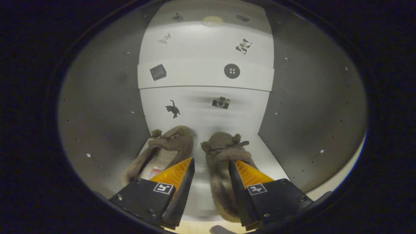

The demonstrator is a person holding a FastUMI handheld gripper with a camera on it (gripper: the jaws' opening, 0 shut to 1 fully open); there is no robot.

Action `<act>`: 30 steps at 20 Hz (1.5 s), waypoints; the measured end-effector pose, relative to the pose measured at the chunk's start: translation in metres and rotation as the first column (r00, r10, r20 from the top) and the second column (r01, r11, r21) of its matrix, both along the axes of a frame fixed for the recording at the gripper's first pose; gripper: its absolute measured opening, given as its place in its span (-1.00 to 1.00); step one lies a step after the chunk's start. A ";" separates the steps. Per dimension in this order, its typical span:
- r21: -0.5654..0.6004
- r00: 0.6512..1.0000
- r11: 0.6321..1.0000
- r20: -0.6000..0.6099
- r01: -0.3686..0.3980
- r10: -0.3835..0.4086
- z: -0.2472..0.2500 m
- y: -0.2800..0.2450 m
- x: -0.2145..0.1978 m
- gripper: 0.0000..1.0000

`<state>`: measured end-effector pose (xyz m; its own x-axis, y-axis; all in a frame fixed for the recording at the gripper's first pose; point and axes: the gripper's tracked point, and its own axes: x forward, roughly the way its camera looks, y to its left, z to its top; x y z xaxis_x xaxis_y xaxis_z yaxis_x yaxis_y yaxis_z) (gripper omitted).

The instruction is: Open the shoe cabinet door, grab the shoes and put them into the shoe cabinet, then close the shoe cabinet door.

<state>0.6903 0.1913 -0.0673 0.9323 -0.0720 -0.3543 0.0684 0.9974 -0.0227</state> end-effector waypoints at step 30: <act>-0.010 0.942 0.992 0.312 -0.127 0.124 0.076 -0.113 -0.491 0.97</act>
<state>0.1992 0.0782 0.0088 0.9975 0.0547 -0.0447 -0.0552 0.9984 -0.0101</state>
